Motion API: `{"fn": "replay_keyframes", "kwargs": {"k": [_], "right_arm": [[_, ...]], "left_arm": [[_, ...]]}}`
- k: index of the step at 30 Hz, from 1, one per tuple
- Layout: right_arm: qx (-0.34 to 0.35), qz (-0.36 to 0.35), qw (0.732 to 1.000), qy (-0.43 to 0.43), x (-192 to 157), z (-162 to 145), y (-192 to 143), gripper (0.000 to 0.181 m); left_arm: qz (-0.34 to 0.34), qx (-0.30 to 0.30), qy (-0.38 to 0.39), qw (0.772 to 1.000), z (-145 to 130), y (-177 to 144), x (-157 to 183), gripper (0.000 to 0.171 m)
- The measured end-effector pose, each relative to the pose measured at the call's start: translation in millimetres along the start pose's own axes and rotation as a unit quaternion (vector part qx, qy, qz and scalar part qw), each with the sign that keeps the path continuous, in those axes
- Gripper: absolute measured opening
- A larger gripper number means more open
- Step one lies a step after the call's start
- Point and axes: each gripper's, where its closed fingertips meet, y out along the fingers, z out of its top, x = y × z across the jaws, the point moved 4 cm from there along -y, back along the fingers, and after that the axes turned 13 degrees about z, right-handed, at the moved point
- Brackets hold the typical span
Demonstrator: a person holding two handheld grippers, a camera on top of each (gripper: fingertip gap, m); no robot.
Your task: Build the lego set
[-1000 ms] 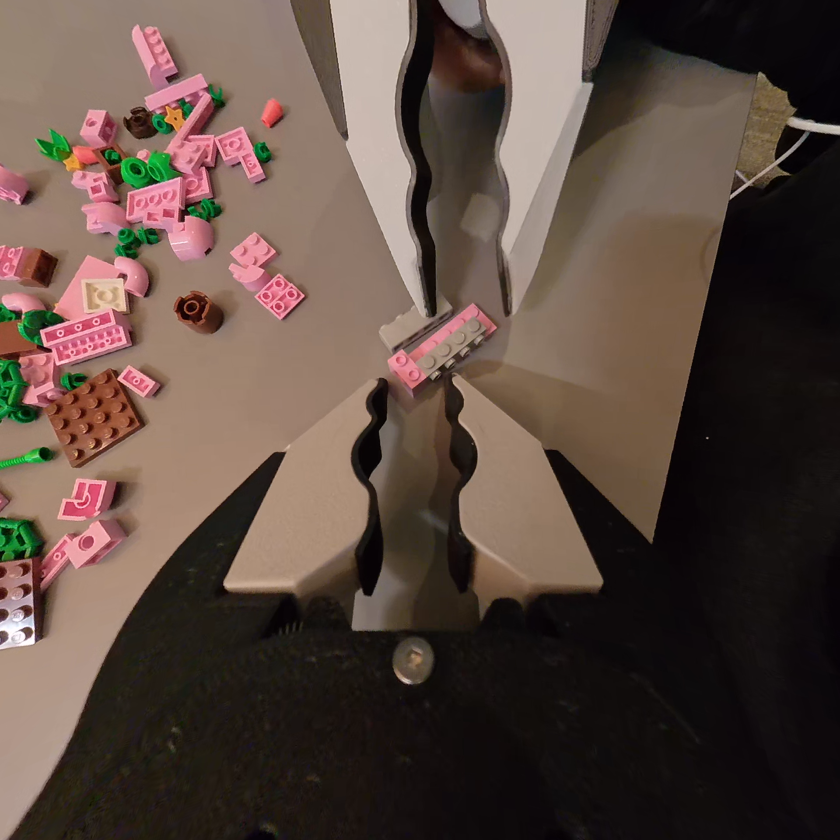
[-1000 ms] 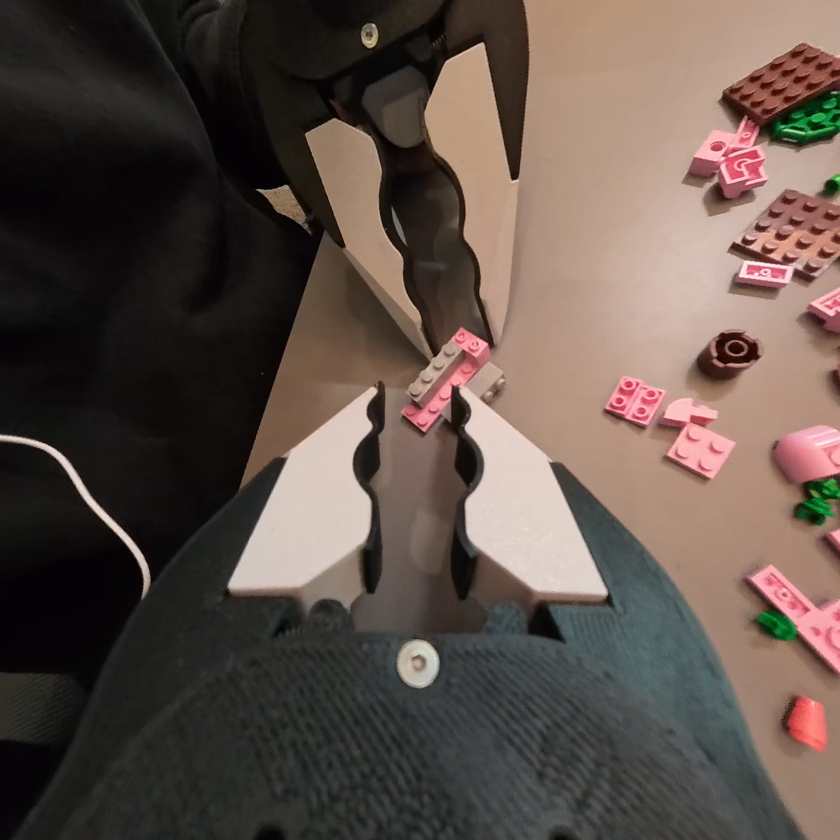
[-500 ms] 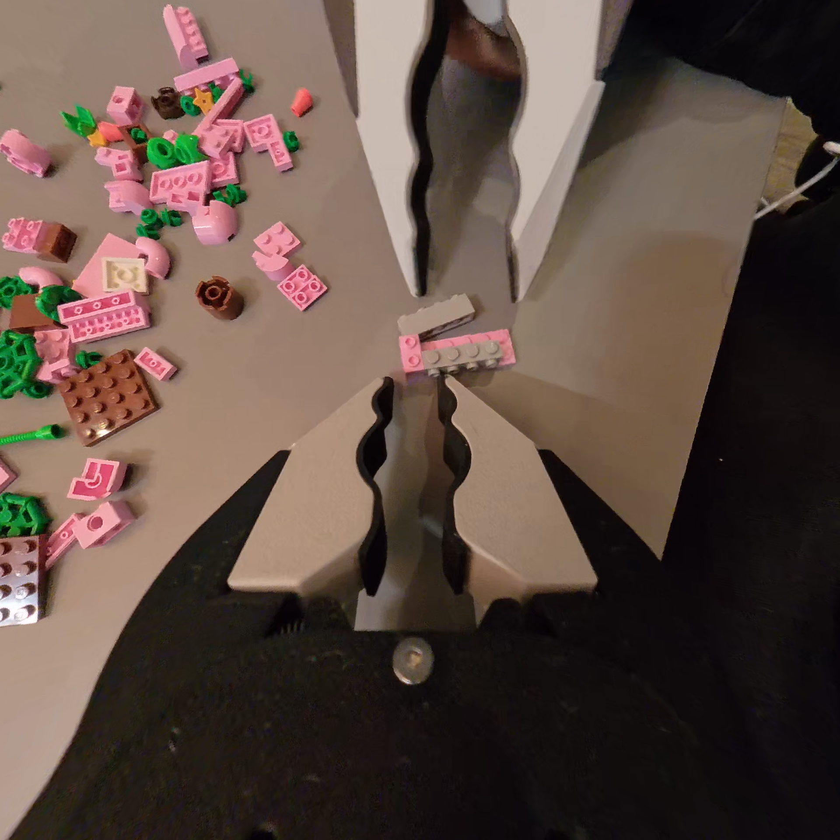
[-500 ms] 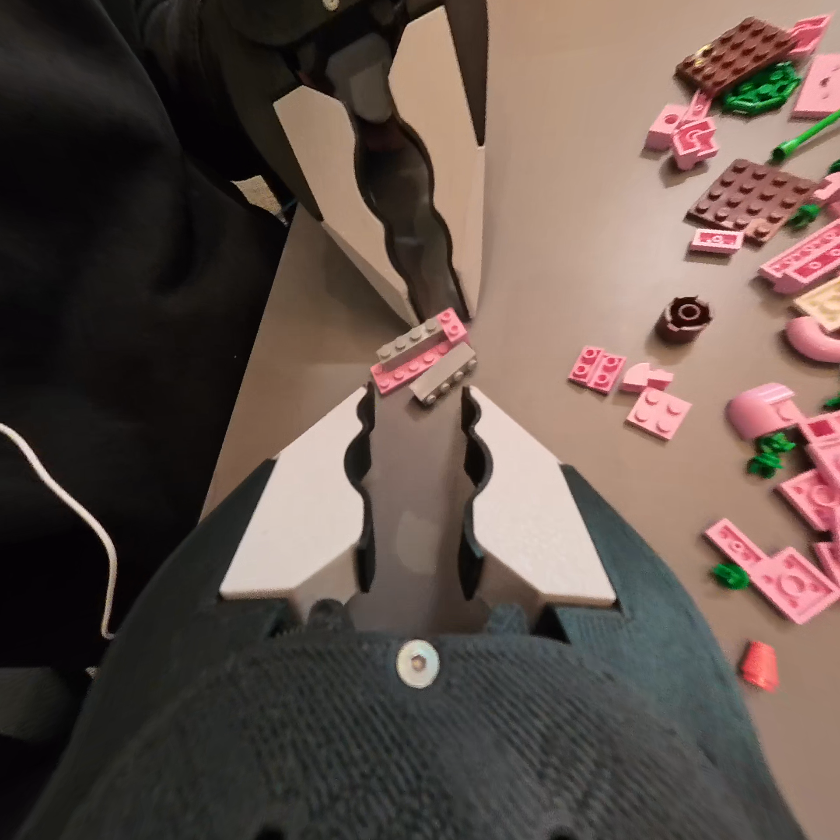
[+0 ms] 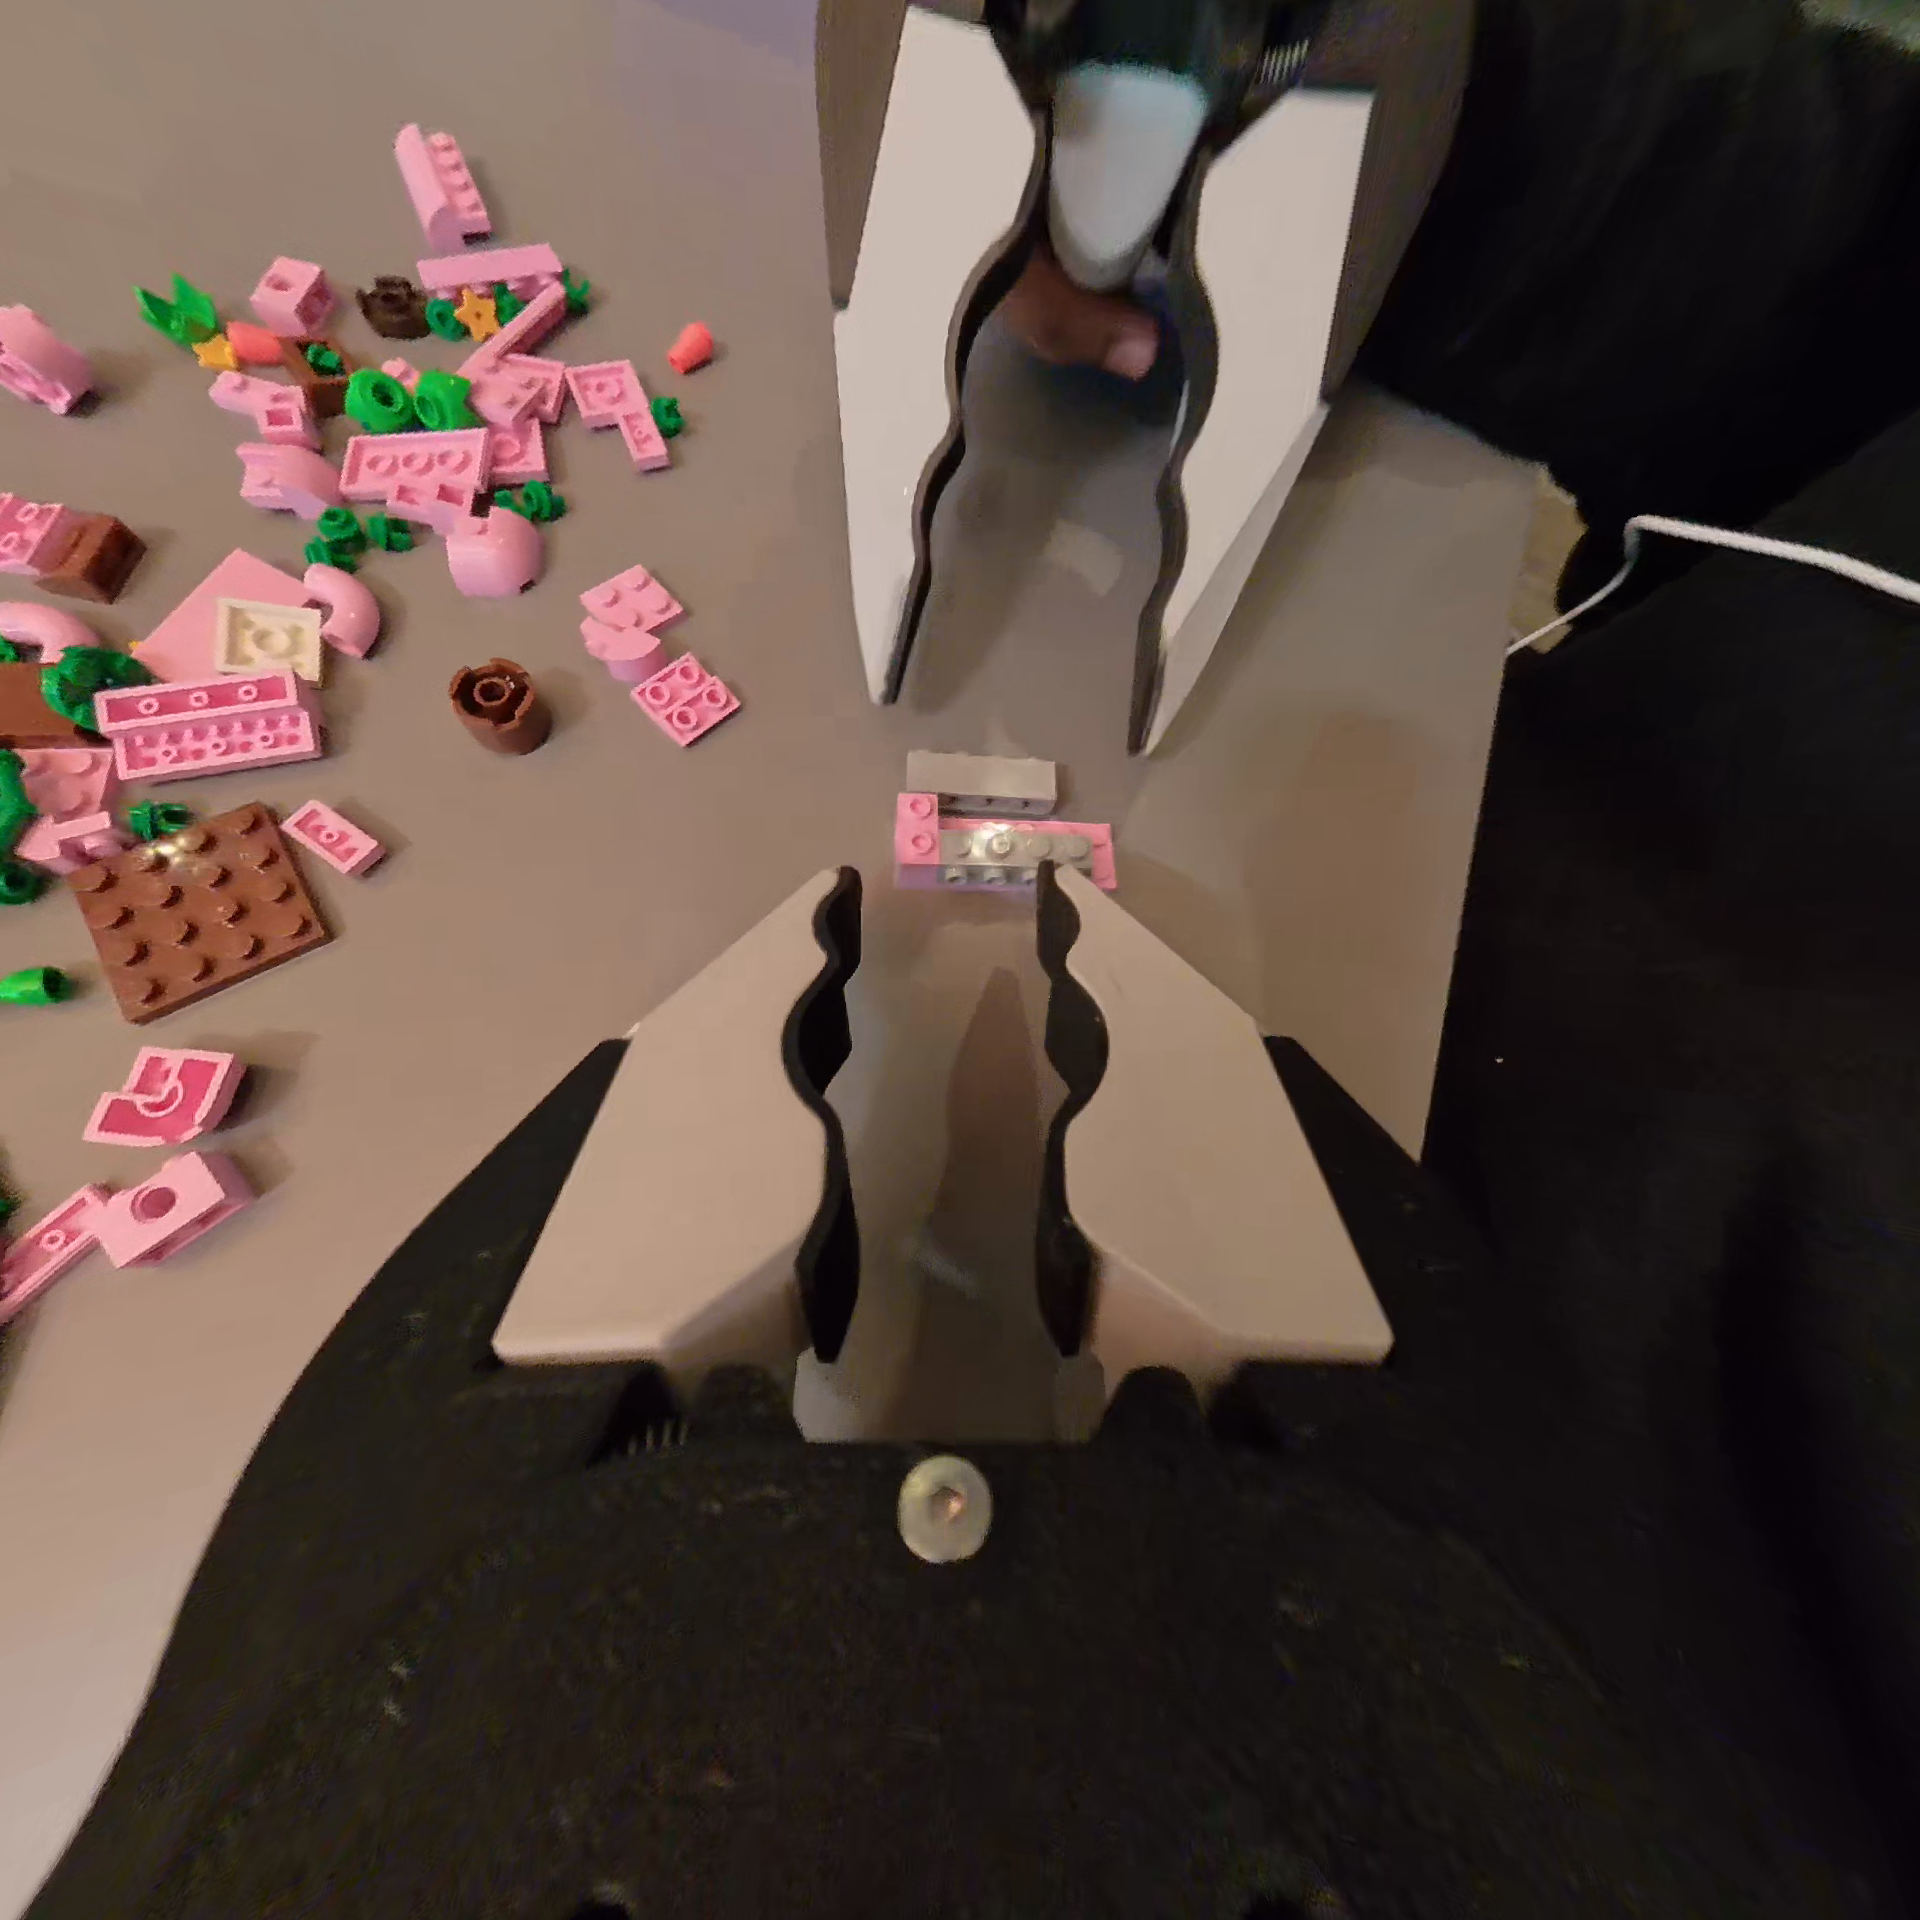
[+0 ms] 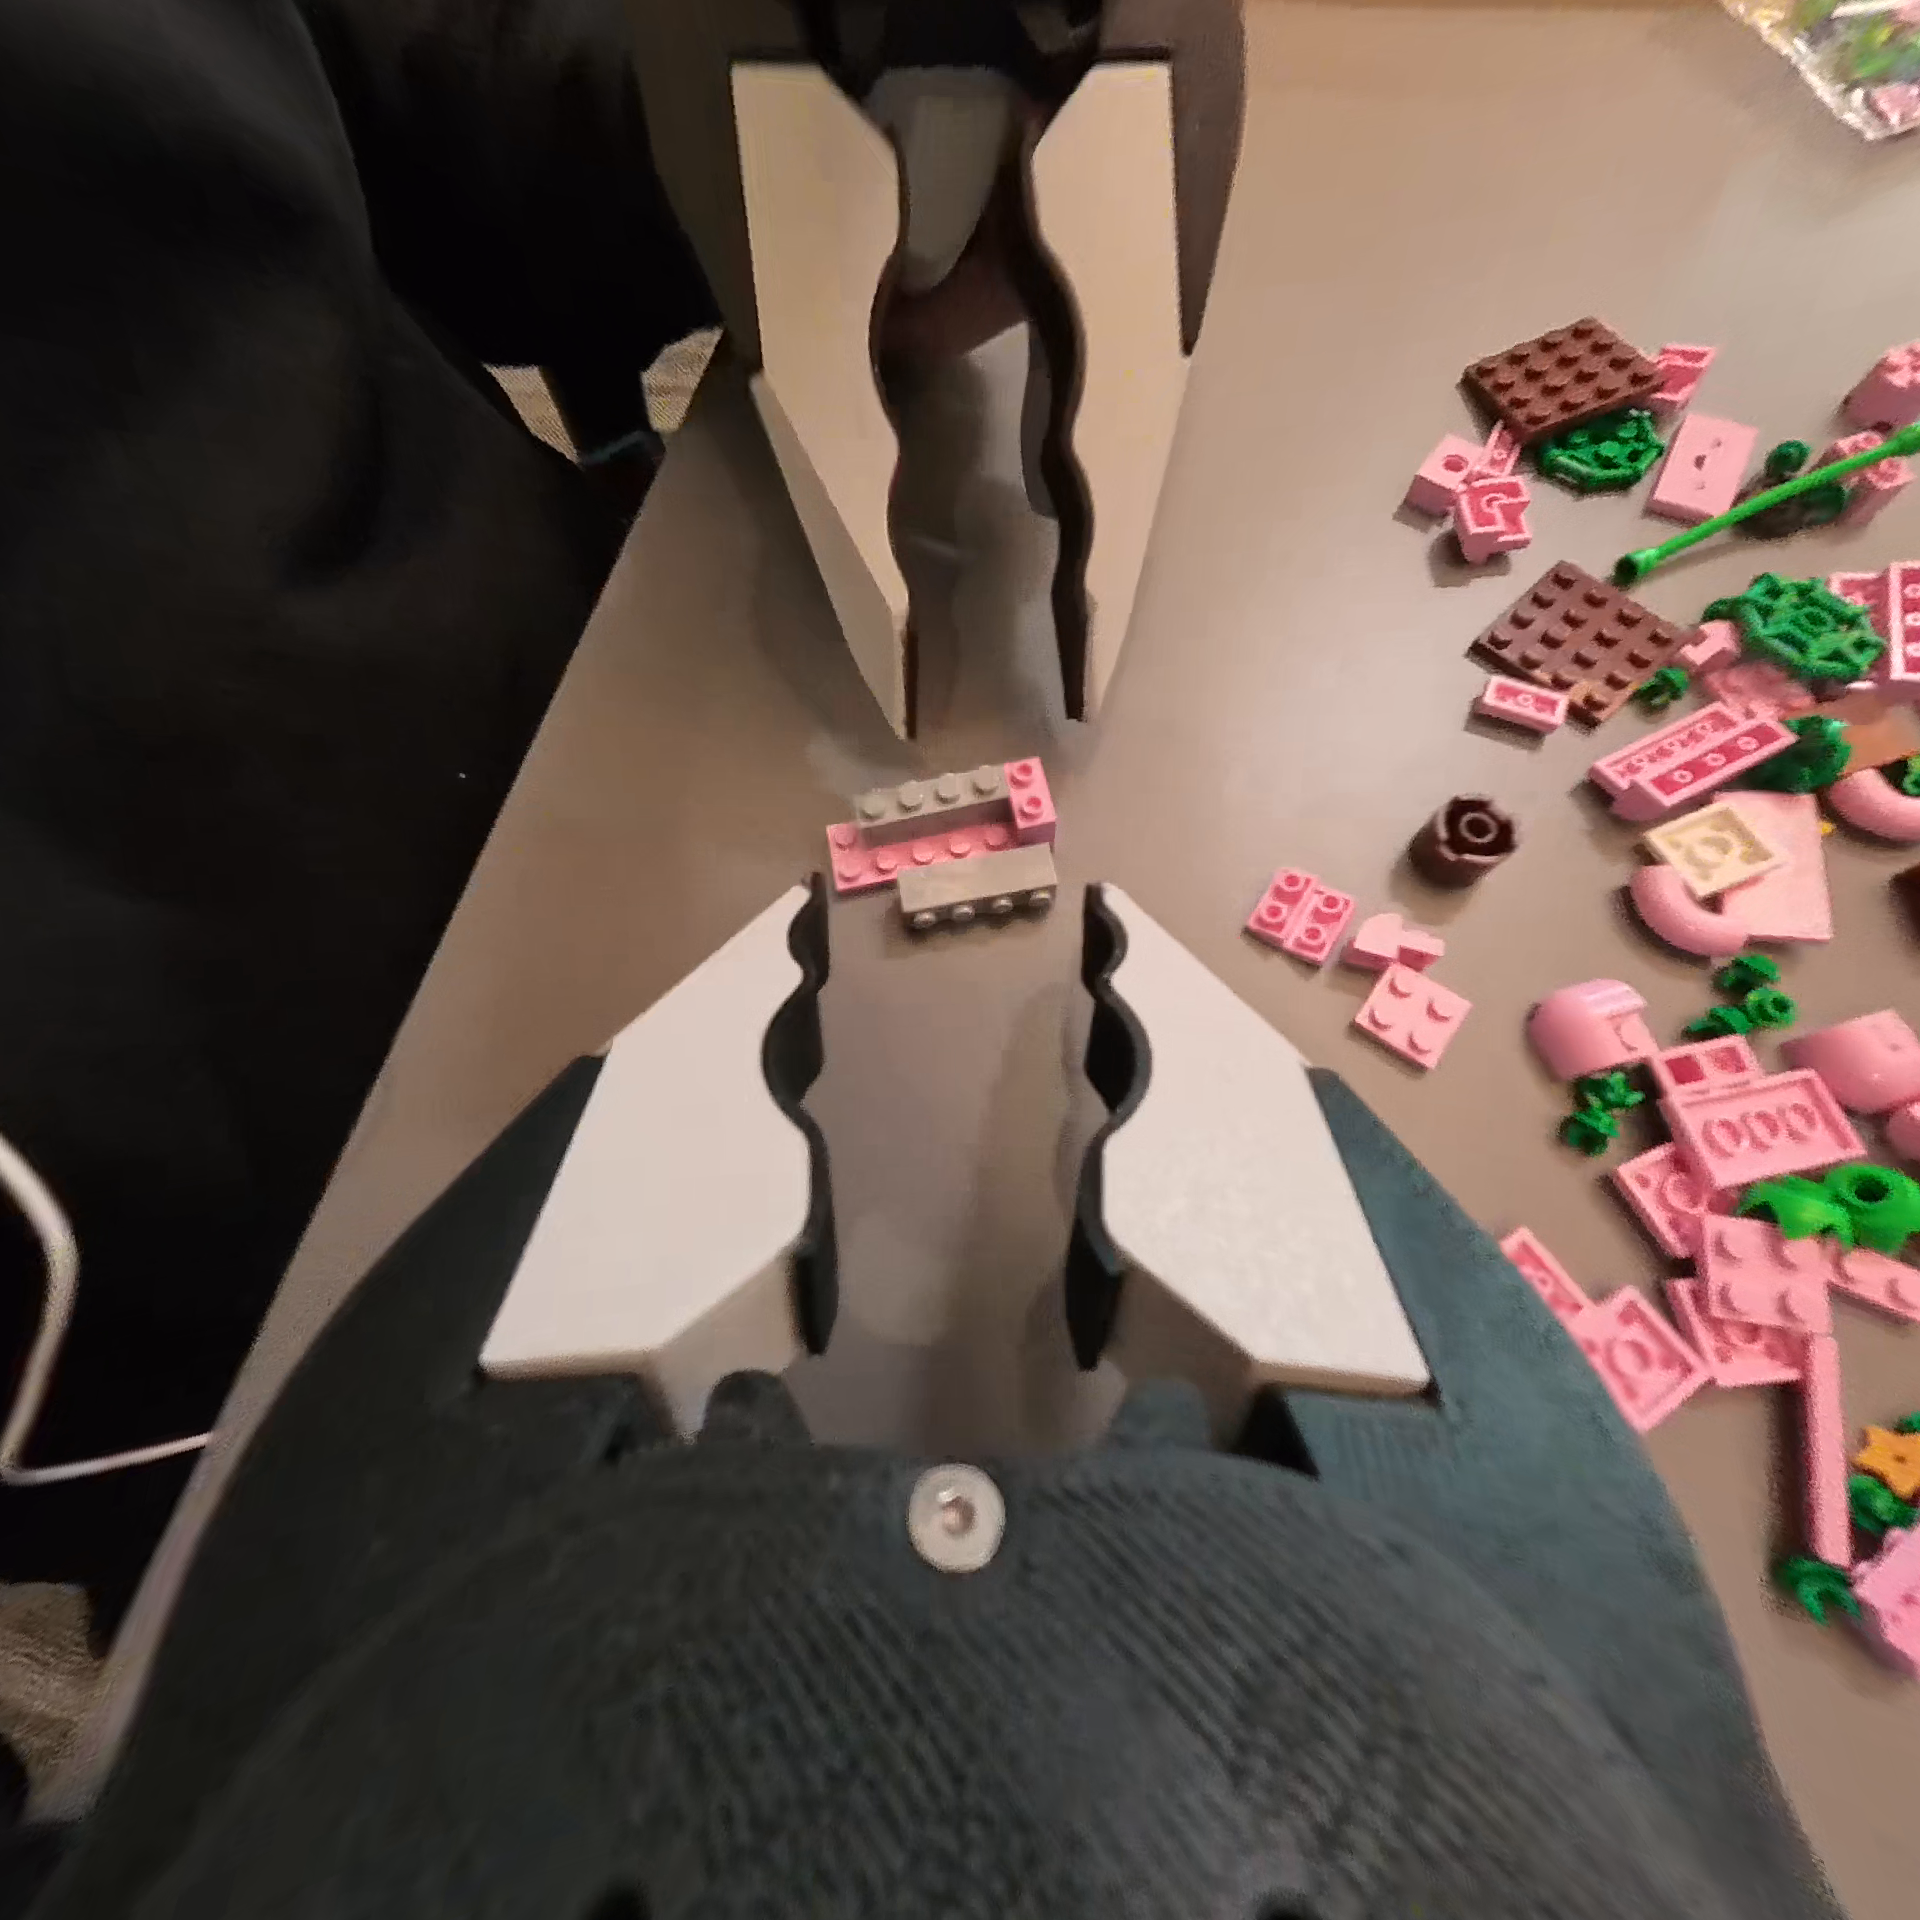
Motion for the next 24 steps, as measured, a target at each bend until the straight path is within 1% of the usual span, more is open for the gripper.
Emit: {"fn": "replay_keyframes", "kwargs": {"k": [3,8,11,14,17,19,21,24], "right_arm": [[-0.027,-0.007,1.0,-0.007,2,-6,8,0.052],[-0.046,-0.021,0.999,-0.019,4,-6,14,0.043],[-0.047,-0.03,0.998,-0.037,2,-4,17,0.032],[-0.05,-0.048,0.996,-0.047,3,-2,13,0.032],[-0.026,-0.063,0.996,-0.058,3,9,3,0.032],[-0.008,-0.082,0.993,-0.083,0,20,-2,0.032],[0.007,-0.113,0.986,-0.119,-2,32,-6,0.032],[0.027,-0.156,0.972,-0.172,-8,49,-10,0.032]], "left_arm": [[-0.017,0.014,-0.008,1.0,2,-3,1,0.034],[-0.024,0.02,-0.005,1.0,3,-5,2,0.035],[-0.023,0.017,0.002,1.0,2,-4,3,0.036],[-0.02,0.02,0.007,1.0,2,-5,4,0.038],[-0.034,0.052,-0.005,0.998,10,-9,8,0.039],[-0.051,0.079,-0.039,0.995,17,-12,9,0.037],[-0.078,0.098,-0.095,0.988,22,-13,8,0.036],[-0.114,0.123,-0.196,0.966,27,-14,0,0.044]]}}
